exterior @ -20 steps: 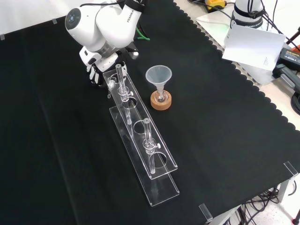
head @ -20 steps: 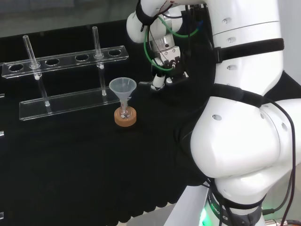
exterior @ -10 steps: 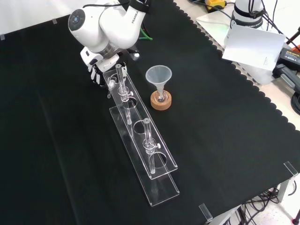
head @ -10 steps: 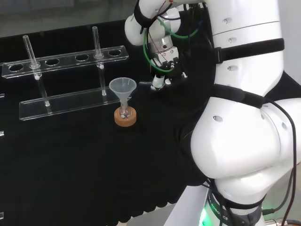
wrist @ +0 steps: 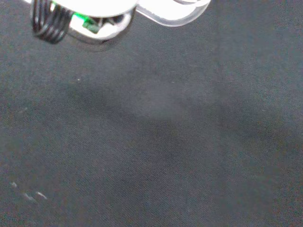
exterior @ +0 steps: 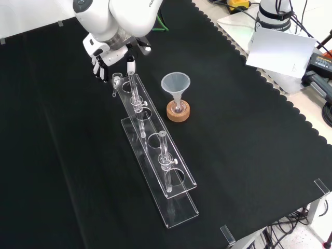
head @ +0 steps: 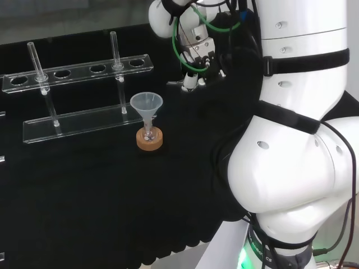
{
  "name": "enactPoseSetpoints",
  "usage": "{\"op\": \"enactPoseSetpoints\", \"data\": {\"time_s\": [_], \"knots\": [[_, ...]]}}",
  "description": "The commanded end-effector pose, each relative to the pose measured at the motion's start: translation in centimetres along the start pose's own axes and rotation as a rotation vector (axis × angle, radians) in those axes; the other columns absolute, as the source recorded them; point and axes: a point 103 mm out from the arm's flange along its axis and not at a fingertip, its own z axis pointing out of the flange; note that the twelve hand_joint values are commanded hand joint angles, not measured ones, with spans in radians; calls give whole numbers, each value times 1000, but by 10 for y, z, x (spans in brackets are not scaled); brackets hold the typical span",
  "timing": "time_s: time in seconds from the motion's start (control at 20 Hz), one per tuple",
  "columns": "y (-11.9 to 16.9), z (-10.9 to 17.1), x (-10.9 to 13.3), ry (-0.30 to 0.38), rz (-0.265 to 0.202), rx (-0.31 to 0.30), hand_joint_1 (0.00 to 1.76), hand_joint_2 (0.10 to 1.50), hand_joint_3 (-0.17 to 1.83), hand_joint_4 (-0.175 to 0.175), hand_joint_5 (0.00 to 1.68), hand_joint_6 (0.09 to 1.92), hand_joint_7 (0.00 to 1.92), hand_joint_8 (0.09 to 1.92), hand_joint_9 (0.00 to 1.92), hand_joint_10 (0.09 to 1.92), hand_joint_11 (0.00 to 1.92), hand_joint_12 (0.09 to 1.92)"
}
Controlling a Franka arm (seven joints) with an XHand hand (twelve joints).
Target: Pick up the weighing funnel.
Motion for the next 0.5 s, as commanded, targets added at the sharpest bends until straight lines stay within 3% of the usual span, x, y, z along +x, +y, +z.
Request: {"op": "enactPoseSetpoints", "data": {"time_s": [0.05, 0.5], "knots": [[-23, -31, -25, -31, 53, 38, 1128, 701, 532, 175, 1324, 527, 691, 660, 1032, 377, 814, 1083], [-67, -52, -44, -72, 85, 10, 1128, 705, 522, 175, 1327, 517, 677, 654, 1018, 355, 815, 1063]]}}
